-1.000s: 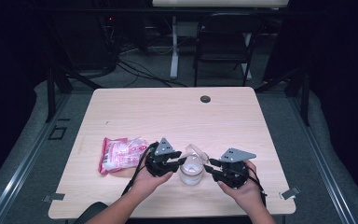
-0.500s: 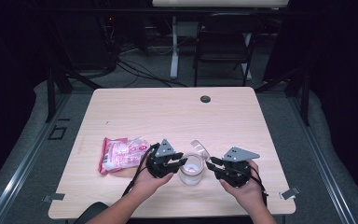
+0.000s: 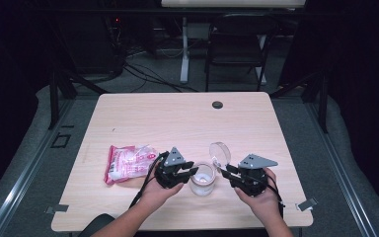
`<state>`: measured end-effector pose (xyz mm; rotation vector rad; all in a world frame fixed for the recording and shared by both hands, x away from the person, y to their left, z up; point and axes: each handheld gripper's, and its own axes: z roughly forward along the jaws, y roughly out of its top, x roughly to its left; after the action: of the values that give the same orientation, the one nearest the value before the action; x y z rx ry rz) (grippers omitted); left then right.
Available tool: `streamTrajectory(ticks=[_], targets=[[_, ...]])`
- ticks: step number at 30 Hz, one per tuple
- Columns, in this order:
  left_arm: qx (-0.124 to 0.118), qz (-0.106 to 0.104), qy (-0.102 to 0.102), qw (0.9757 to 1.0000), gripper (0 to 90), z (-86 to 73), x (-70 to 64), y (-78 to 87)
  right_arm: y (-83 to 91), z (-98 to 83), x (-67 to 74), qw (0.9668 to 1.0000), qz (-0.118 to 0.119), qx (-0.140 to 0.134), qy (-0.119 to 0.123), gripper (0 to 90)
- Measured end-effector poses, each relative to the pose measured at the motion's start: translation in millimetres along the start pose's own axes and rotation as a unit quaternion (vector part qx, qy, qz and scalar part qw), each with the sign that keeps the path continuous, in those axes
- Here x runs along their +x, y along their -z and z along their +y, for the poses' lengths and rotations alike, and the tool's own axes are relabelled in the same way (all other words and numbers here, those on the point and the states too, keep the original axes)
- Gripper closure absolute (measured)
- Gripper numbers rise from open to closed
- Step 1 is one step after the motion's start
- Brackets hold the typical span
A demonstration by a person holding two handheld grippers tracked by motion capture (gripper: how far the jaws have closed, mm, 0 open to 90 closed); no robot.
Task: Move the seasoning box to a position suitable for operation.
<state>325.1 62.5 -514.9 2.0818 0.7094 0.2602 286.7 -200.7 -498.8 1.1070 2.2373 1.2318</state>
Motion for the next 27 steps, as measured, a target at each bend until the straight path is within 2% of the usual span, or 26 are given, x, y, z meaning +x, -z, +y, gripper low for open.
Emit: streamTrajectory(ticks=[3,6,8,14,17,23,27], targets=[[0.000,0.000,0.000,1.0000,70.7,-0.1,-0.1,-0.1,-0.4,0.0,-0.6,1.0000,0.003,-0.001,-0.004,68.4],[-0.001,0.001,0.000,1.0000,70.6,-0.5,-0.4,-0.6,-1.8,-0.7,-3.1,0.9996,0.014,-0.009,-0.025,65.6],[-0.002,0.002,-0.002,1.0000,70.4,-0.6,-0.6,-0.8,-2.0,-0.7,-3.4,0.9994,0.014,-0.010,-0.029,65.4],[-0.001,0.008,-0.002,1.0000,69.5,-0.6,-2.0,-1.8,-3.3,0.4,-7.5,0.9988,0.014,-0.022,-0.041,71.6],[-0.004,0.011,-0.002,0.9999,69.1,-0.9,-2.7,-2.1,-4.2,1.3,-10.6,0.9982,0.023,-0.024,-0.049,72.7],[-0.006,0.015,0.004,0.9999,66.6,-1.5,-2.1,-1.6,-12.4,5.8,-14.4,0.9973,0.022,-0.032,-0.063,73.9],[-0.008,0.019,0.008,0.9998,66.3,-1.5,-2.1,-1.1,-17.6,9.7,-17.3,0.9972,0.023,-0.032,-0.064,74.2]])
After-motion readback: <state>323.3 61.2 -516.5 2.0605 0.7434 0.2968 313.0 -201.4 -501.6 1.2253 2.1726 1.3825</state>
